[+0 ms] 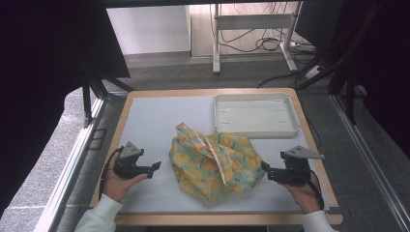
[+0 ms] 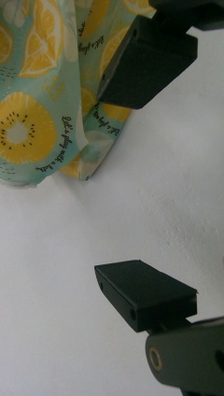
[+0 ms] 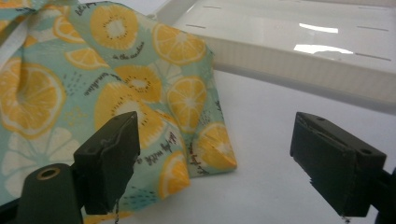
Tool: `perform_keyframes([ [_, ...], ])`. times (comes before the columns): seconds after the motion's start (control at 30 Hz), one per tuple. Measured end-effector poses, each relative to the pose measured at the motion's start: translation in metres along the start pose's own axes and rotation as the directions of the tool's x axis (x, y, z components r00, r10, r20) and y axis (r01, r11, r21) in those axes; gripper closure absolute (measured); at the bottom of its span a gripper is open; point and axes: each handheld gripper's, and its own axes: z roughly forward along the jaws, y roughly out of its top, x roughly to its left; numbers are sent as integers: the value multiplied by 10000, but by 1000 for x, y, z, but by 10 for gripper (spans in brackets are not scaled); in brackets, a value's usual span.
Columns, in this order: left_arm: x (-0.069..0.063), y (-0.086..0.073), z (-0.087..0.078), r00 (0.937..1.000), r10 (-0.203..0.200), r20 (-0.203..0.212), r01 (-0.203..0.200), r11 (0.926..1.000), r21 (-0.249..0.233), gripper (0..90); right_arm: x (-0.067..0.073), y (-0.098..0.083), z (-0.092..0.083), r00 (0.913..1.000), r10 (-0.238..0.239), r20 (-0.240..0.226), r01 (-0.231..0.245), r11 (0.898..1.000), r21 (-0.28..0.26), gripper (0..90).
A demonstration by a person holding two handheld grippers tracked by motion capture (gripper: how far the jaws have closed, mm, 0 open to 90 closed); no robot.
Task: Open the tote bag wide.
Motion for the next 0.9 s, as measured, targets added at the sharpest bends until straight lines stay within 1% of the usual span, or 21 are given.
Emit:
perform_keyframes([
  [0.1, 0, 1, 1, 10000, 13, 2, -13, 10000, 3, 161, -3, -3, -1, 10000, 61, 5, -61, 10000, -17, 171],
  [0.2, -2, 0, 4, 10000, -9, 0, 9, 9999, 117, 165, -6, -6, -3, 10000, 63, 56, -63, 10000, -38, 186],
  [0.23, -4, 0, 4, 10000, -45, 14, 45, 9999, 150, 175, -6, -10, -3, 9998, 105, 149, -104, 9999, -47, 191],
  [0.33, -5, 0, 4, 10000, -36, 39, 35, 9998, 220, 179, -5, -12, -4, 9996, 89, 269, -85, 9999, -139, 195],
  [0.43, -7, 0, 2, 9999, 45, 114, -46, 9999, 122, 183, -4, -12, -4, 9997, 31, 250, -27, 9999, -161, 199],
  [0.47, -7, 0, 1, 9999, 56, 110, -57, 9999, 84, 186, -1, -13, -4, 9998, -80, 176, 82, 9999, -95, 202],
  [0.53, -7, 0, 0, 9999, 40, 112, -41, 10000, 21, 188, -1, -13, -3, 9998, -124, 167, 125, 9999, -86, 203],
  [0.57, -8, 0, -2, 9998, -32, 198, 30, 10000, 79, 195, 1, -12, -3, 9998, -173, 118, 174, 9998, -83, 204],
  [0.6, -8, 0, -2, 9998, -32, 198, 30, 10000, 79, 207, 1, -12, -3, 9998, -173, 118, 174, 9998, -83, 204],
  [0.63, -7, -1, -4, 9995, -33, 311, 26, 9997, 233, 217, 2, -12, -2, 9995, -257, 184, 259, 9996, -75, 204],
  [0.8, -6, 0, -6, 9987, -188, 467, 180, 9997, 159, 245, 0, -13, -3, 9994, -205, 269, 210, 9996, -179, 198],
  [0.9, -8, 1, -8, 9989, -118, 456, 114, 9999, 85, 250, -1, -13, -3, 9995, -198, 253, 202, 9996, -178, 198],
])
